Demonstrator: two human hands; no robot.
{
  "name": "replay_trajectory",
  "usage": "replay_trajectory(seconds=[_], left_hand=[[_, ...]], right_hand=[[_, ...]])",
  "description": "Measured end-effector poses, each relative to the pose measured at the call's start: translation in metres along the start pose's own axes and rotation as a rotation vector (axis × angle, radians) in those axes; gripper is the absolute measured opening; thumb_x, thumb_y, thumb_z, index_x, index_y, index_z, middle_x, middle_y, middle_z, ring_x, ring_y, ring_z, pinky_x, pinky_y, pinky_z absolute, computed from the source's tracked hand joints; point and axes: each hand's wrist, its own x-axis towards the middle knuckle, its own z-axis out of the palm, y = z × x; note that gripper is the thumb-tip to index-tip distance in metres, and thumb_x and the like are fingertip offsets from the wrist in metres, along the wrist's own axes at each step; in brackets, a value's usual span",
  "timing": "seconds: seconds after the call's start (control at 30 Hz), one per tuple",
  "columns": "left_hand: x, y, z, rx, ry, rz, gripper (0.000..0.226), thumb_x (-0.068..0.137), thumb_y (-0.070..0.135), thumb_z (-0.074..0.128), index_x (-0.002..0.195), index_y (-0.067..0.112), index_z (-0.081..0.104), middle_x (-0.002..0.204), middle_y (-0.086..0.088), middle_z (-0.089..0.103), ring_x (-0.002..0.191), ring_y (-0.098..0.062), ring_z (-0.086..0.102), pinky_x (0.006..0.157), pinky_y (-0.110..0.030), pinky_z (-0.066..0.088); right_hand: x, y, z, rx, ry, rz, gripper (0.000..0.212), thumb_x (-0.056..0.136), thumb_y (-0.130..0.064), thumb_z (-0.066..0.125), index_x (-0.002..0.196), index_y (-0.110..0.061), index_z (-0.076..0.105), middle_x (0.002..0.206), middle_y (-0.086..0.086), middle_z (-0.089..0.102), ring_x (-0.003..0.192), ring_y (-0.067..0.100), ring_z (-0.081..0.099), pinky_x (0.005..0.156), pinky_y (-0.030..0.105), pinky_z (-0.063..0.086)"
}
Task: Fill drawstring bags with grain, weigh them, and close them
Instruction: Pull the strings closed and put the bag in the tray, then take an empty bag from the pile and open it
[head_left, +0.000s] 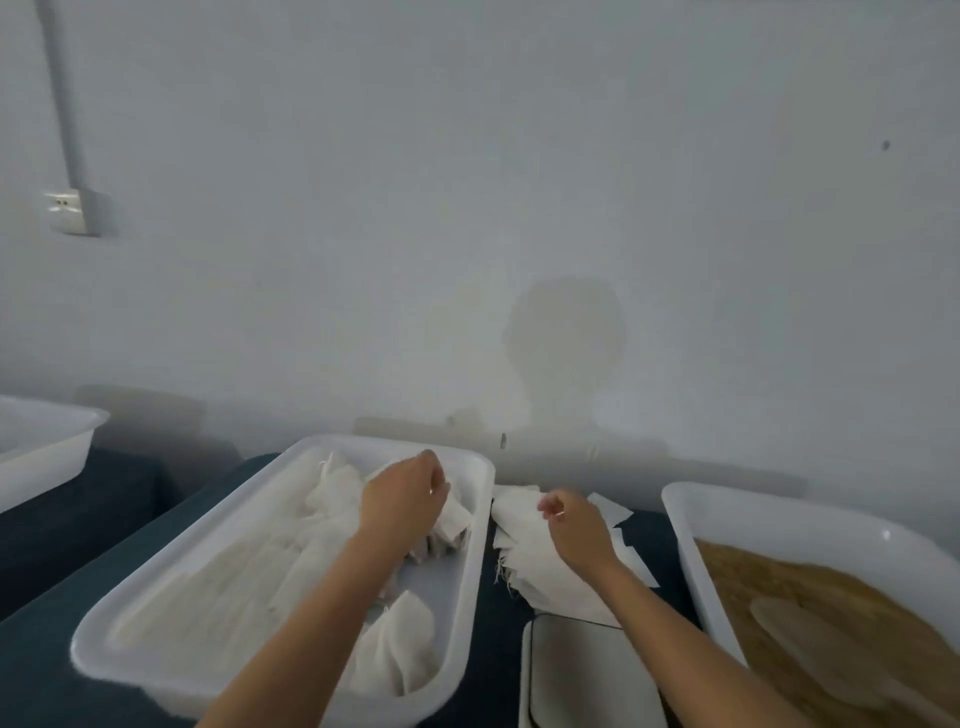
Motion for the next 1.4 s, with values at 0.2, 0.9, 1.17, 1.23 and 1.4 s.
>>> replay_trajectory(seconds=[0.2, 0.9, 1.17, 1.23, 1.4], left_hand=[[-0.002, 0.029, 0.035, -0.02, -0.122, 0.05, 0.018, 0.095, 0.024, 0.043, 0.102, 0.016, 0.057, 0.102, 0.002, 0.065, 0.091, -0.018, 0.06, 0.075, -0.028, 0.043], [-0.008, 0.097, 0.042, -0.538, -0.214, 0.078, 0.009, 0.092, 0.025, 0.056, 0.099, 0.021, 0.052, 0.1, 0.01, 0.059, 0.093, -0.009, 0.057, 0.079, -0.025, 0.046], [-0.04, 0.224, 0.076, -1.049, -0.51, 0.059, 0.029, 0.091, 0.031, 0.059, 0.114, 0.014, 0.051, 0.104, 0.002, 0.058, 0.089, -0.01, 0.058, 0.071, -0.02, 0.051], [-0.053, 0.247, 0.09, -1.093, -0.551, 0.084, 0.015, 0.092, 0.027, 0.058, 0.097, 0.013, 0.056, 0.093, -0.003, 0.059, 0.084, -0.014, 0.058, 0.077, -0.029, 0.053], [-0.083, 0.279, 0.123, -1.015, -0.607, 0.178, 0.022, 0.092, 0.024, 0.057, 0.073, 0.017, 0.048, 0.072, 0.003, 0.05, 0.064, -0.006, 0.049, 0.059, -0.013, 0.042]], right_hand=[[-0.002, 0.046, 0.005, -0.4, -0.215, 0.074, 0.042, 0.088, -0.028, 0.063, 0.123, -0.014, 0.045, 0.126, 0.005, 0.046, 0.116, 0.022, 0.047, 0.094, 0.03, 0.039], [-0.006, 0.021, -0.127, -0.03, 0.092, -0.071, 0.033, 0.089, -0.015, 0.061, 0.059, -0.013, 0.05, 0.061, 0.001, 0.048, 0.06, 0.013, 0.045, 0.06, 0.027, 0.032], [-0.076, 0.085, -0.213, 0.241, 0.009, 0.101, 0.026, 0.095, -0.018, 0.053, 0.07, -0.013, 0.053, 0.074, 0.005, 0.053, 0.073, 0.018, 0.053, 0.07, 0.029, 0.039], [-0.094, 0.107, -0.22, 0.215, 0.033, 0.175, 0.027, 0.096, -0.024, 0.051, 0.071, -0.017, 0.055, 0.077, 0.005, 0.055, 0.075, 0.022, 0.056, 0.071, 0.031, 0.039], [-0.124, 0.148, -0.218, 0.16, 0.035, 0.345, 0.018, 0.097, -0.031, 0.049, 0.09, -0.025, 0.064, 0.096, -0.001, 0.065, 0.089, 0.017, 0.062, 0.081, 0.034, 0.053]])
